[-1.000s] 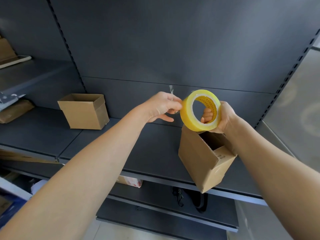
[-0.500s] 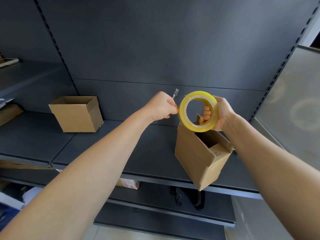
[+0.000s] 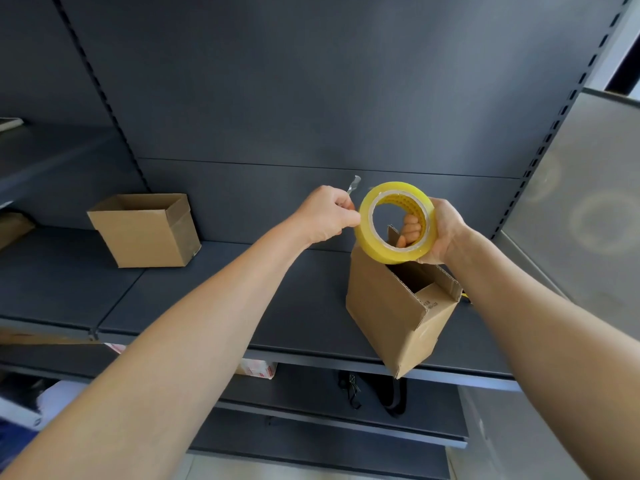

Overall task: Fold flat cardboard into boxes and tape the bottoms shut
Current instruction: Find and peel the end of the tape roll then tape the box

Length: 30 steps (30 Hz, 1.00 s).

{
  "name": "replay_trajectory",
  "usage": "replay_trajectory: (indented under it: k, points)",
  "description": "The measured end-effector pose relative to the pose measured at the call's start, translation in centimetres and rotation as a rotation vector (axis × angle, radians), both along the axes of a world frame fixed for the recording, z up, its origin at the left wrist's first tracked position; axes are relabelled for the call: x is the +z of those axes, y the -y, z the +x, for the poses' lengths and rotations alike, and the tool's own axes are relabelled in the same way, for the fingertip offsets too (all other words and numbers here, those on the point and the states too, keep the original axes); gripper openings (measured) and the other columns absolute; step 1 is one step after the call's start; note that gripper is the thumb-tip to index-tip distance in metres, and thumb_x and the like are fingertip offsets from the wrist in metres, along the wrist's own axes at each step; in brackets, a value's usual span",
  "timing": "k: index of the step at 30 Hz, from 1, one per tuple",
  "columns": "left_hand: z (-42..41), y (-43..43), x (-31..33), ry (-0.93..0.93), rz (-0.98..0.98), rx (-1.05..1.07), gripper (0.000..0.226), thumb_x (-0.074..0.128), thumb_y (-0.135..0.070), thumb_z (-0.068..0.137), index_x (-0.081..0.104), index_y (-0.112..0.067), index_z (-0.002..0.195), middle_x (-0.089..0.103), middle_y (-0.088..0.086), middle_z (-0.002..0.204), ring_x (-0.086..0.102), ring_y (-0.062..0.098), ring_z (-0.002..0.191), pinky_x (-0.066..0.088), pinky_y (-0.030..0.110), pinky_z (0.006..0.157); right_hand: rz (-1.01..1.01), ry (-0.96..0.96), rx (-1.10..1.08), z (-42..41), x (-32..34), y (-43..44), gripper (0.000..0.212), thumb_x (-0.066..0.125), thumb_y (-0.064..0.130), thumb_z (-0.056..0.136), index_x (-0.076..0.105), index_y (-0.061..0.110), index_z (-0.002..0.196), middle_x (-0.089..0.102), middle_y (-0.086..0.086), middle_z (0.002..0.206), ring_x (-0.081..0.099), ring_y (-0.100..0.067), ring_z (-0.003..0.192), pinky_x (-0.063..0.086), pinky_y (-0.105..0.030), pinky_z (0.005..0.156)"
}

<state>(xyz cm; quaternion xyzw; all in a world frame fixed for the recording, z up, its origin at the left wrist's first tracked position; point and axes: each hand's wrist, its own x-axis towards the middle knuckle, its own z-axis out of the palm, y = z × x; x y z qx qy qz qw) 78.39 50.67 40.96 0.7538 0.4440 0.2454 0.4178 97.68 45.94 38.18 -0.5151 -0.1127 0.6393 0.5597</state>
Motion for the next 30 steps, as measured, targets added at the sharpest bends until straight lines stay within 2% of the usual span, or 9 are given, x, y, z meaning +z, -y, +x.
replay_trajectory:
  k: [3, 6, 11, 14, 16, 20, 25, 30]
  points:
    - [-0.7, -0.1, 0.0, 0.094, -0.136, -0.029, 0.005, 0.063, -0.012, 0.085, 0.064, -0.012, 0.08, 0.052, -0.003, 0.069, 0.052, 0.013, 0.075, 0.055, 0.045, 0.088, 0.015, -0.025, -0.037, 0.4, 0.2, 0.0, 0.051, 0.04, 0.036, 0.09, 0.048, 0.016, 0.043, 0.04, 0.003, 0.047, 0.035, -0.012, 0.037, 0.041, -0.02, 0.047]
    - [-1.1, -0.1, 0.1, 0.143, -0.206, -0.063, 0.013, 0.067, -0.023, 0.088, 0.067, -0.01, 0.089, 0.056, -0.002, 0.077, 0.053, 0.012, 0.078, 0.055, 0.045, 0.087, 0.039, -0.016, -0.041, 0.6, 0.4, 0.0, 0.048, 0.04, 0.035, 0.089, 0.047, 0.017, 0.045, 0.039, 0.003, 0.048, 0.034, -0.011, 0.04, 0.04, -0.02, 0.05]
    - [-1.0, 0.1, 0.3, 0.1, -0.167, -0.029, 0.006, 0.072, -0.016, 0.084, 0.068, -0.013, 0.08, 0.062, 0.002, 0.081, 0.059, 0.019, 0.086, 0.055, 0.044, 0.085, 0.056, 0.058, 0.009, 0.4, 0.6, 0.0, 0.046, 0.041, 0.038, 0.091, 0.046, 0.016, 0.051, 0.039, 0.002, 0.05, 0.034, -0.011, 0.042, 0.039, -0.021, 0.052]
    - [-0.9, 0.2, 0.3, 0.021, -0.107, -0.007, 0.003, 0.071, -0.013, 0.084, 0.071, -0.011, 0.081, 0.066, 0.006, 0.082, 0.062, 0.018, 0.083, 0.056, 0.042, 0.085, 0.074, 0.116, 0.033, 0.5, 0.7, 0.0, 0.049, 0.04, 0.04, 0.093, 0.046, 0.015, 0.052, 0.04, 0.001, 0.05, 0.035, -0.012, 0.042, 0.039, -0.022, 0.052]
    - [-0.5, 0.4, 0.4, -0.001, -0.07, 0.027, 0.004, 0.069, -0.008, 0.082, 0.072, -0.006, 0.083, 0.066, 0.008, 0.078, 0.062, 0.018, 0.08, 0.056, 0.042, 0.085, 0.086, 0.13, 0.03, 0.4, 0.8, 0.0, 0.049, 0.04, 0.041, 0.092, 0.046, 0.015, 0.051, 0.04, 0.0, 0.05, 0.035, -0.012, 0.042, 0.04, -0.022, 0.052]
    - [-0.1, 0.5, 0.9, 0.017, -0.074, 0.047, 0.008, 0.065, -0.003, 0.079, 0.068, -0.006, 0.073, 0.056, 0.003, 0.064, 0.057, 0.016, 0.071, 0.057, 0.04, 0.083, 0.123, 0.095, 0.003, 0.3, 0.7, 0.1, 0.051, 0.04, 0.04, 0.092, 0.047, 0.015, 0.048, 0.041, 0.0, 0.049, 0.035, -0.012, 0.04, 0.04, -0.02, 0.051]
    - [0.4, 0.5, 1.0, 0.029, -0.078, 0.057, 0.01, 0.061, -0.001, 0.079, 0.061, -0.006, 0.07, 0.057, 0.011, 0.085, 0.056, 0.02, 0.084, 0.056, 0.034, 0.079, 0.11, 0.059, 0.016, 0.3, 0.7, 0.3, 0.049, 0.039, 0.041, 0.092, 0.045, 0.016, 0.05, 0.039, 0.001, 0.05, 0.035, -0.012, 0.042, 0.039, -0.021, 0.051]
    - [0.8, 0.6, 0.7, 0.052, -0.075, 0.065, 0.003, 0.061, -0.002, 0.079, 0.059, -0.003, 0.077, 0.05, 0.011, 0.082, 0.049, 0.023, 0.079, 0.051, 0.036, 0.076, 0.014, 0.027, 0.016, 0.4, 1.1, 0.6, 0.051, 0.039, 0.037, 0.092, 0.048, 0.016, 0.046, 0.041, 0.002, 0.049, 0.036, -0.011, 0.04, 0.041, -0.019, 0.049]
